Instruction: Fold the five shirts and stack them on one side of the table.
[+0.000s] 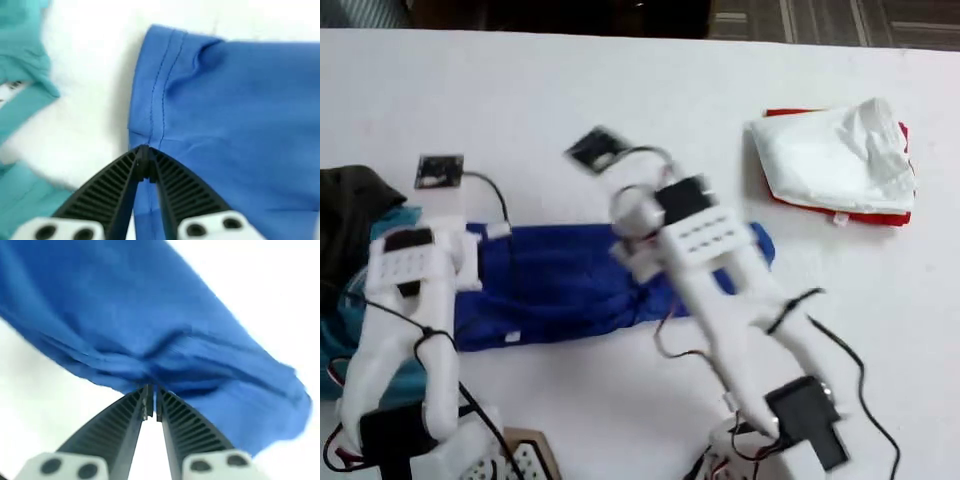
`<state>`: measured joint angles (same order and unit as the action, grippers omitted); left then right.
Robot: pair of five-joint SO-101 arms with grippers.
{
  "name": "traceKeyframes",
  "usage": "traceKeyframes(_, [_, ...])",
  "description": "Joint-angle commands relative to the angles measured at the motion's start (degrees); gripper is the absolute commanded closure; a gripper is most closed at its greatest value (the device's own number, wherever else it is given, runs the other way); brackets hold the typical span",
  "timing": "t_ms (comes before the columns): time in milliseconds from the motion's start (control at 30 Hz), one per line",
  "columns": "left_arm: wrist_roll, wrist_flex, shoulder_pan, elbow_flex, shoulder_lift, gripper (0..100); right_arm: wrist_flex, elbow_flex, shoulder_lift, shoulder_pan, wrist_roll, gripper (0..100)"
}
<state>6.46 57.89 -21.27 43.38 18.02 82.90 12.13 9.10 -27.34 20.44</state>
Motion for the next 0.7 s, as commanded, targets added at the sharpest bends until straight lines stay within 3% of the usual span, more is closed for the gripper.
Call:
traceKeyframes(0, [-1.9,7.1,-0.5,-8.1,2.1,97,2.4,-1.6,4.3,7.4,2.2,97.9])
traceKeyframes(133, [-10.7,9.9,-0.9,-7.9,1.5,94,4.0,-1.7,4.9,11.9,2.3,97.9])
traceKeyframes(300, [-11.5,6.6,-3.3,-4.3,1.5,75,5.8,-1.6,7.0,13.0,2.3,97.9])
traceKeyframes(500, [-10.1,6.2,-5.4,-2.7,1.4,75,5.8,-1.6,9.4,12.8,2.3,97.9])
traceKeyframes(667, [-5.7,-0.1,-7.6,1.8,1.4,75,5.8,-1.6,11.3,13.1,2.4,98.0])
